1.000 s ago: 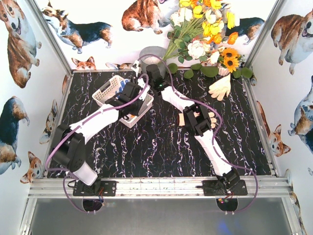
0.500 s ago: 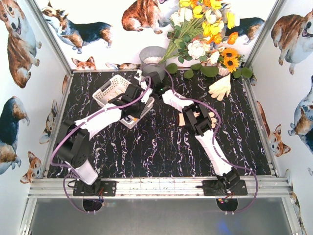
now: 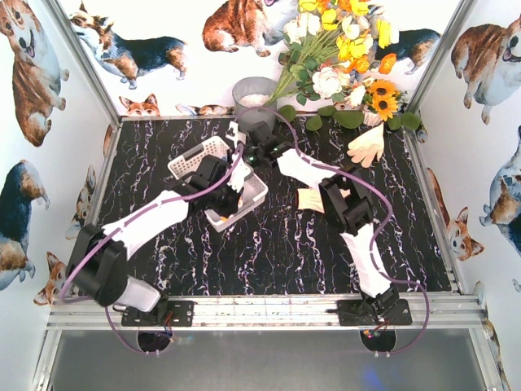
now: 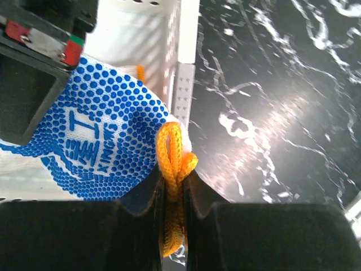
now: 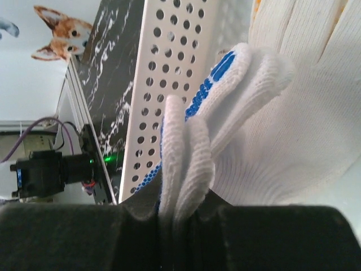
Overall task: Put the gloves into the storage basket
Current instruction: Place the glove in the bin.
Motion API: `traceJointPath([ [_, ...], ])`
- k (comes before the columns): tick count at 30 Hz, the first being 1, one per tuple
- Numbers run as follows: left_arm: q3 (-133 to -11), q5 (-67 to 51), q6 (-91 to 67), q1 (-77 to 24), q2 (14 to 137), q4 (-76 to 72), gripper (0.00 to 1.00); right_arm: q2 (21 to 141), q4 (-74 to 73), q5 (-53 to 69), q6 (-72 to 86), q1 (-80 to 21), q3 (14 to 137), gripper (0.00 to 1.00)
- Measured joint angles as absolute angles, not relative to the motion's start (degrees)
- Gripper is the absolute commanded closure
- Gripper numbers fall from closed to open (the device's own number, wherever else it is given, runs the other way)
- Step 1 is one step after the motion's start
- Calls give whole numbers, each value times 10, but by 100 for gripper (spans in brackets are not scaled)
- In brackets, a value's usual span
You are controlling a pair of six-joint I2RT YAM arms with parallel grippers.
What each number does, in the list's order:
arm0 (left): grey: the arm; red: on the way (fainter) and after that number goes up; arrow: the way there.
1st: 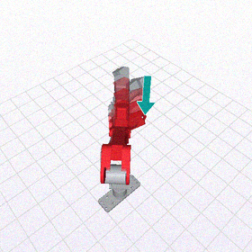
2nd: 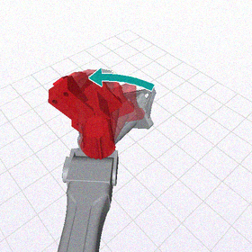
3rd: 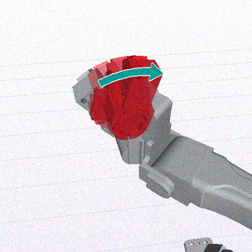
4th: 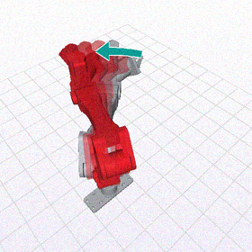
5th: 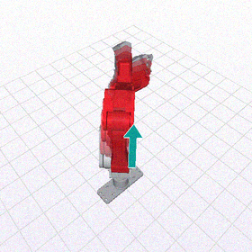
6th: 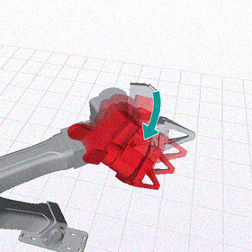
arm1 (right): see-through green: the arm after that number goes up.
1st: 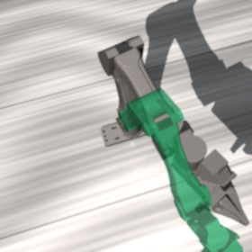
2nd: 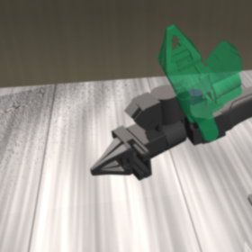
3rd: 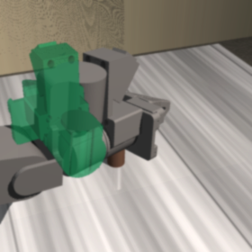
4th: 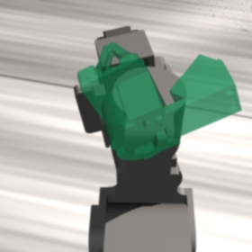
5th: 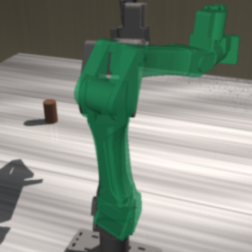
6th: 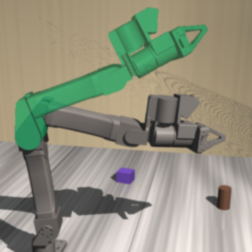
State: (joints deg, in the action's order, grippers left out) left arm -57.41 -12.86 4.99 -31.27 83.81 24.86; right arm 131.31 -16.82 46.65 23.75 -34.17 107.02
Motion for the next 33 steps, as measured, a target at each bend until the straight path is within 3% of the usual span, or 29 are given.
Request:
traceJointPath([
  [8, -541, -153, 34, -354, 775, 267, 100, 1251, -192, 453, 237, -352, 978, 100],
  [17, -541, -40, -38, -380, 749, 238, 100, 1255, -136, 456, 248, -352, 994, 100],
  [25, -542, 78, -53, -386, 770, 207, 100, 1343, -68, 503, 272, -352, 1093, 100],
  [33, -545, 109, -37, -386, 821, 208, 100, 1416, -31, 529, 299, -352, 1123, 100],
])
